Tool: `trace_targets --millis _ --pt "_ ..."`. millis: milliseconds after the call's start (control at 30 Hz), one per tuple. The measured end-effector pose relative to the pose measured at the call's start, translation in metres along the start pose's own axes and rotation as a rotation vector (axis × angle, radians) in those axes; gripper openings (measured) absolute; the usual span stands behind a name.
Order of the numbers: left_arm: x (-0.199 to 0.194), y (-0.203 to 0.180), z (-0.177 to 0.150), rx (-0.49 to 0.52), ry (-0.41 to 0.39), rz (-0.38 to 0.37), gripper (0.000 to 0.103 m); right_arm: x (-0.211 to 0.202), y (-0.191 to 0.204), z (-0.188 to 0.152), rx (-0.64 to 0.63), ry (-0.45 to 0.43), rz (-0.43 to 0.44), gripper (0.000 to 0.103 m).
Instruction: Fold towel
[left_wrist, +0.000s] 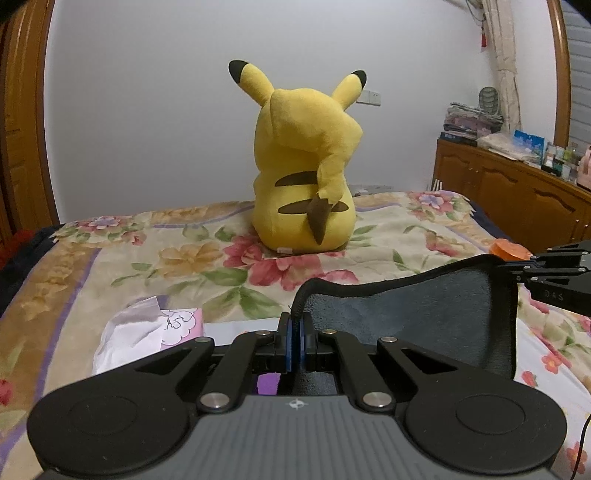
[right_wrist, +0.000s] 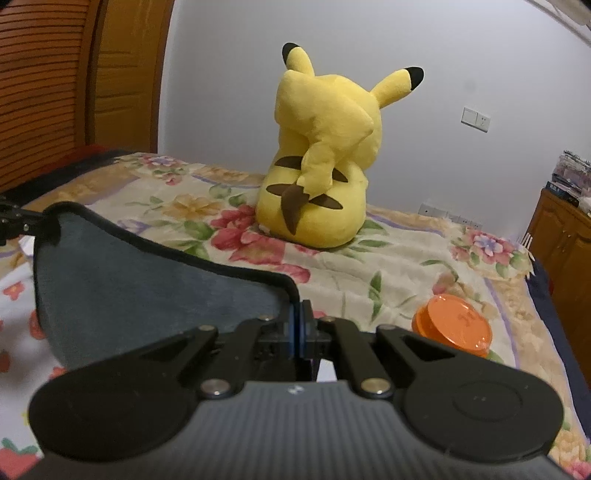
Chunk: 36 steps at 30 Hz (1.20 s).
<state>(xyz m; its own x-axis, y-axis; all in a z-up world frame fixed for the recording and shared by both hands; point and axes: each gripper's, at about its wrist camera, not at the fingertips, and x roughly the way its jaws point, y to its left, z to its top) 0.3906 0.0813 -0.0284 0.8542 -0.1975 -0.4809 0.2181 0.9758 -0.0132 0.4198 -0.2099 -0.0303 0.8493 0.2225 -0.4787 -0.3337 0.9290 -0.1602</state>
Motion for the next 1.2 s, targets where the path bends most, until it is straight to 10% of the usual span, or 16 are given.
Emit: trace_targets --millis 1200 --pt "0.104 0.023 -0.026 -0.010 0.149 0.033 0.008 0.093 0.003 -0.027 -0.022 0.132 -0.052 0.004"
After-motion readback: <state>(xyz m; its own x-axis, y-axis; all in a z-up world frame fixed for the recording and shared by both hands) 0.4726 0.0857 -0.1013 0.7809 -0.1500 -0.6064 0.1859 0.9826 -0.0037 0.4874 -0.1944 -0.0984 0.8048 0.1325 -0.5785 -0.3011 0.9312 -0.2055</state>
